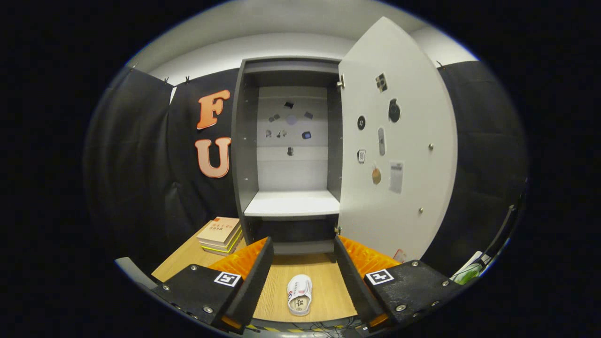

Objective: Open the shoe cabinet door, grab the shoes and put them into the shoe cabinet, then close the shoe cabinet door.

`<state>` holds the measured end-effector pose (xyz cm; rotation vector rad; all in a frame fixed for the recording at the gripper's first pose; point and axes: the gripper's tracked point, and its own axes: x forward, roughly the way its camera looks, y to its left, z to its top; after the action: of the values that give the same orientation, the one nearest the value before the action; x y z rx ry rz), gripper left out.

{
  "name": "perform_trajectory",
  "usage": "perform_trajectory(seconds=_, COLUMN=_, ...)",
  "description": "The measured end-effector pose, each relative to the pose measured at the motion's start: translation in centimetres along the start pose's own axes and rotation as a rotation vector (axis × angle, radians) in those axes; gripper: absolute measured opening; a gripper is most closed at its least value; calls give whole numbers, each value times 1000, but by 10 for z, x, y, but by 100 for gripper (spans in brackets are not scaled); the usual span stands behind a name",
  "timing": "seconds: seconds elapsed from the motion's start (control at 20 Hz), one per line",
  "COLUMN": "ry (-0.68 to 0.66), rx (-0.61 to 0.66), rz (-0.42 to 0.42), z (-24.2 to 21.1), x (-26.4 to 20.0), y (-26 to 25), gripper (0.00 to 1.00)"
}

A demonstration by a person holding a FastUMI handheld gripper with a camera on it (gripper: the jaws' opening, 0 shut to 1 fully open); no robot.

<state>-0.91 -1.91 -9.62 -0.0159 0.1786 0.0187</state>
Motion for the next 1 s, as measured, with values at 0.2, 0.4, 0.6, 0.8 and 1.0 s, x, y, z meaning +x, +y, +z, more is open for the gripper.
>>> perform_trajectory(seconds=0.2, ry=128, rx=34, rz=21, z=-73, x=28, y=17, gripper=82)
perform_trajectory(seconds=0.4, ry=266, rx=62, rz=40, z=-153, x=57, y=32, gripper=83)
perform_trajectory(seconds=0.6, ry=395, rx=53, rz=33, z=-233, x=88, y=40, gripper=84)
perform_trajectory(seconds=0.8, ry=516, rx=52, rz=38, z=-301, x=109, y=47, gripper=84)
perform_trajectory(seconds=1.0, ry=581, rx=82, rz=46, z=-340, x=127, y=51, gripper=84)
